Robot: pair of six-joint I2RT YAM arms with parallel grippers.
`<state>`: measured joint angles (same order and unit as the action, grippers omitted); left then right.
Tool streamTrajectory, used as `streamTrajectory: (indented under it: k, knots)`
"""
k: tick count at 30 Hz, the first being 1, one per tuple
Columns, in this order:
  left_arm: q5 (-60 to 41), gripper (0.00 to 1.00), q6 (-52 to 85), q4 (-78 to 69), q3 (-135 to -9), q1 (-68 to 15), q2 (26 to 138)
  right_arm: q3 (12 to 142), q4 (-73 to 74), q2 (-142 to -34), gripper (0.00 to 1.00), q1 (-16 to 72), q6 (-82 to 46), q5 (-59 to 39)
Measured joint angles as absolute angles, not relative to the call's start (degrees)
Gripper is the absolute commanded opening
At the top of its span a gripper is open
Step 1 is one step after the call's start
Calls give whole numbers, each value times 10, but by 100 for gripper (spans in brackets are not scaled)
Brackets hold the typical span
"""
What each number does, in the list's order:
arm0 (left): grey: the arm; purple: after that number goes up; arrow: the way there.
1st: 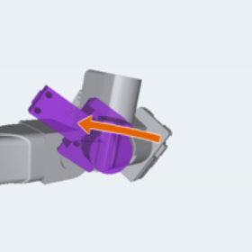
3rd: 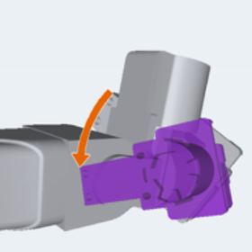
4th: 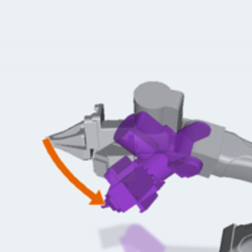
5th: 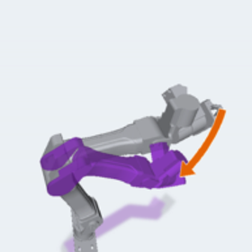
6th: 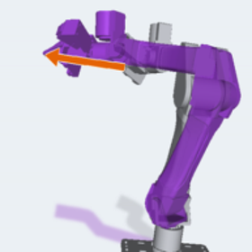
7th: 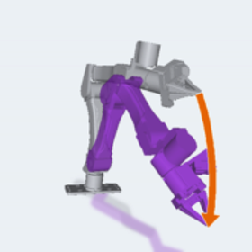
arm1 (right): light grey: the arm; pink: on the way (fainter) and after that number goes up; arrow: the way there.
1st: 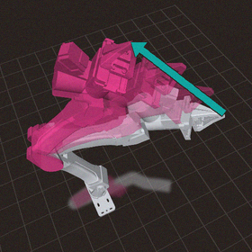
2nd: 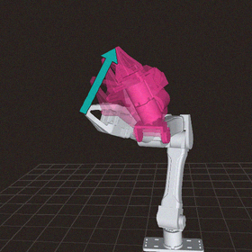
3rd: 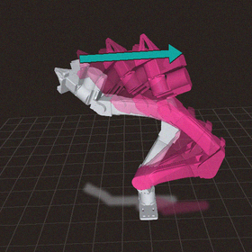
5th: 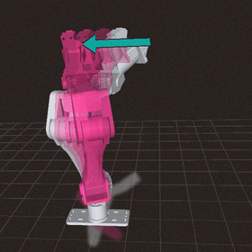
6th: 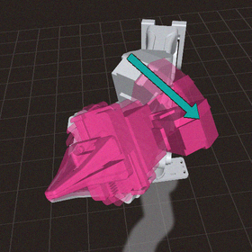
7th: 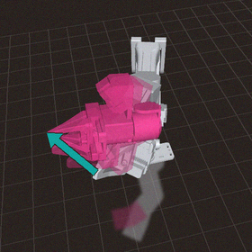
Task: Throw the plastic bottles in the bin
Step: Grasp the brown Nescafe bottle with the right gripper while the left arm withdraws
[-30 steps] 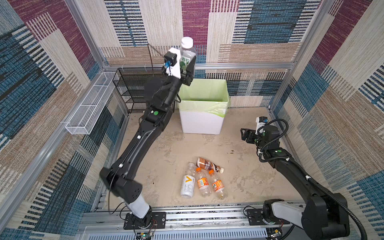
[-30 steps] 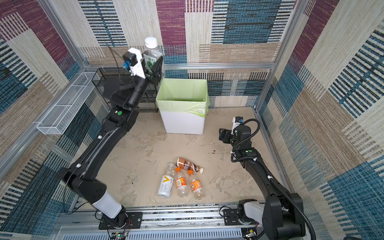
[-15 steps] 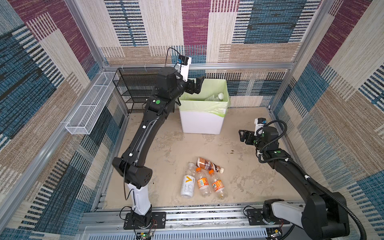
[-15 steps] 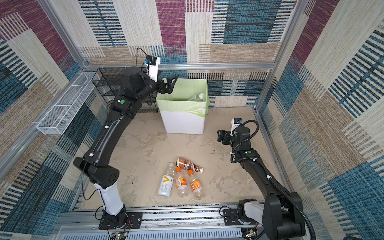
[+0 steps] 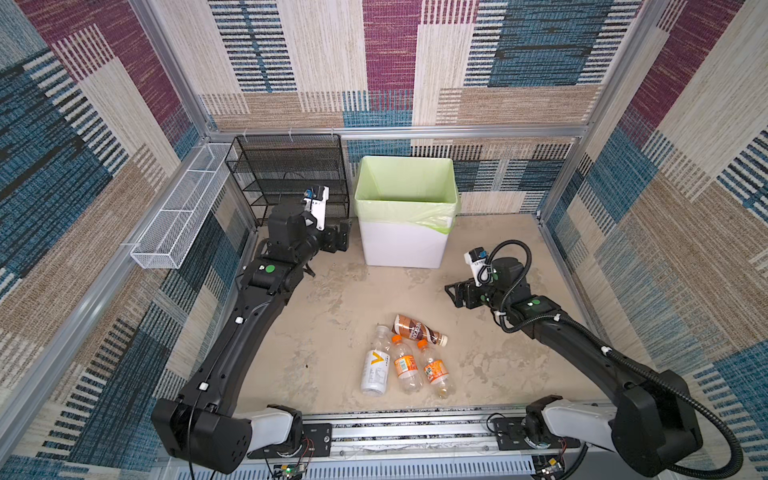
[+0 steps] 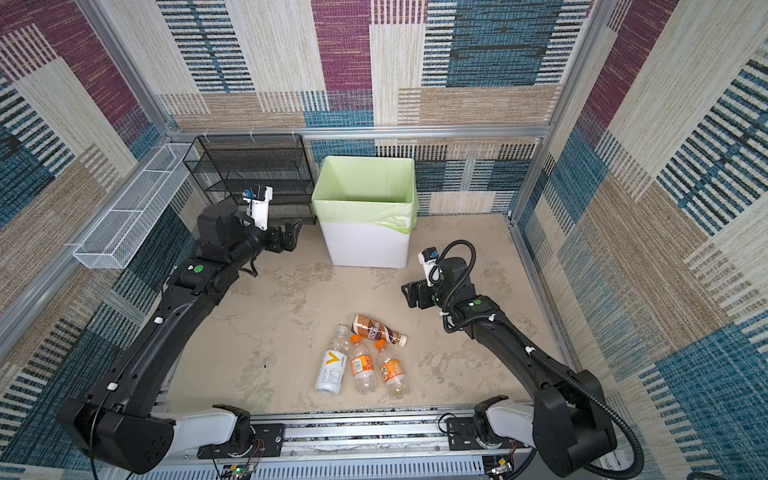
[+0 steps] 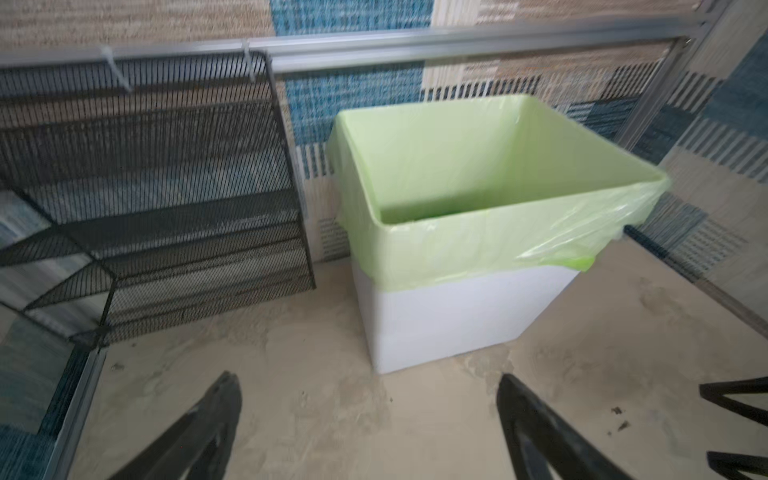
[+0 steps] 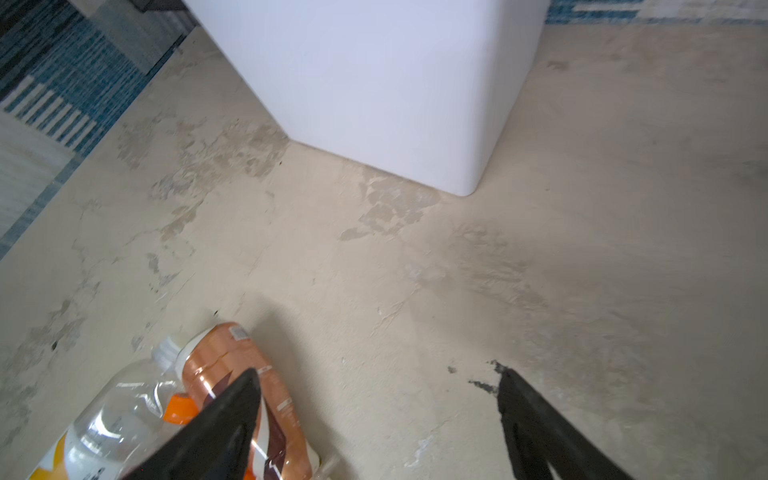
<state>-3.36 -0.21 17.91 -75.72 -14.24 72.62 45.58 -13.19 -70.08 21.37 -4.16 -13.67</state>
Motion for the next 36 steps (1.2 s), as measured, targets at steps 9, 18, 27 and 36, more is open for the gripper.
streamTrajectory:
  k: [9, 18, 27, 36]
  knots:
    - [-68, 93, 3, 190, -655, -101, 706, 496, -192, -764, 94, 331, 24, -175]
    - [-102, 93, 15, 176, -644, -86, 712, 532, -221, -851, 88, 394, 62, -141]
    - [-111, 93, 19, 165, -639, -78, 714, 552, -223, -920, 79, 412, 84, -114]
    - [-121, 92, 22, 163, -639, -74, 721, 564, -212, -966, 58, 416, 97, -113]
